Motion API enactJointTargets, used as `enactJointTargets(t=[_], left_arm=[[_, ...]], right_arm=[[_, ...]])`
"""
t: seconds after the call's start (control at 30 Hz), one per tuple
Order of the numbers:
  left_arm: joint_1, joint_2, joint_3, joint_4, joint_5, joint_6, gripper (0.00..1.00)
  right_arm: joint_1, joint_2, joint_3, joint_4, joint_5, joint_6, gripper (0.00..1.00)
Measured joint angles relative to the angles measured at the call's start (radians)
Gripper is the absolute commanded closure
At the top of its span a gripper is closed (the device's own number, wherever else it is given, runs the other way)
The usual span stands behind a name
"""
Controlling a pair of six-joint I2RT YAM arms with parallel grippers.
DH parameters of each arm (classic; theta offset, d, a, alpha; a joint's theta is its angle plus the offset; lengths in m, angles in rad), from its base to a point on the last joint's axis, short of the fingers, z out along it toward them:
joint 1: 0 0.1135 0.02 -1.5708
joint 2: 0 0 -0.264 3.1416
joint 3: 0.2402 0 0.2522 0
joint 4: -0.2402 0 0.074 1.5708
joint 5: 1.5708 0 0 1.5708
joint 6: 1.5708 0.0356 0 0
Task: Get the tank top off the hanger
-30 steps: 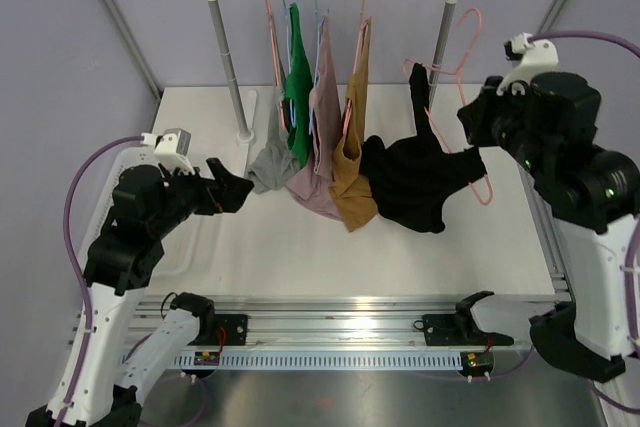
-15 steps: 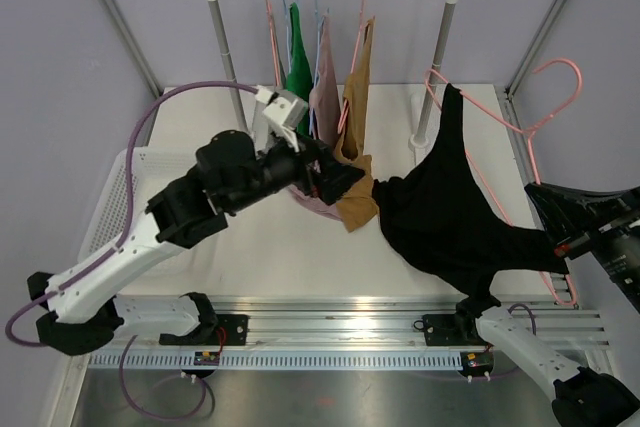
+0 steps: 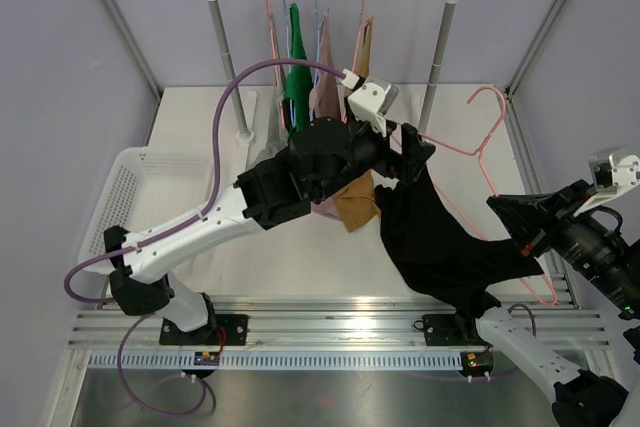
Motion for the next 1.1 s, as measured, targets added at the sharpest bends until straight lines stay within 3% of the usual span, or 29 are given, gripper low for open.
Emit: enactJointTargets(t=[0.1, 0.23, 0.33, 0.4, 0.63, 0.7, 0.83, 1.1], left_arm=[[0.0, 0.039, 0.018, -0.001, -0.014, 0.005, 0.19], [0.0, 0.066, 0.018, -0.001, -0.024, 0.006, 0.19], [0.0, 0.063, 0.009, 0.007, -0.027, 0.005, 0.09], [0.0, 0.057, -0.005, 0.018, -0.032, 0.003, 0.11], [0.0, 0.046, -0.04, 0.023, -0.047, 0.002, 0.46], [0.0, 0.042, -0.053, 0.023, -0.047, 0.002, 0.45], [0.0, 0.041, -0.072, 0.026, -0.048, 0.002, 0.29], [0.008, 0.041, -0.079, 0.037, -0.035, -0.006, 0.26]], right_arm=[[0.0, -0.026, -0.026, 0.015, -0.016, 0.003, 1.0], [0.0, -0.061, -0.059, 0.04, -0.021, 0.006, 1.0], [0.0, -0.072, -0.082, 0.064, -0.019, 0.008, 1.0], [0.0, -0.074, -0.098, 0.076, -0.017, 0.01, 1.0], [0.0, -0.076, -0.133, 0.097, 0.006, 0.021, 1.0], [0.0, -0.081, -0.133, 0.107, 0.017, 0.025, 1.0], [0.0, -0.089, -0.133, 0.119, 0.032, 0.03, 1.0], [0.0, -0.092, -0.132, 0.124, 0.026, 0.036, 1.0]])
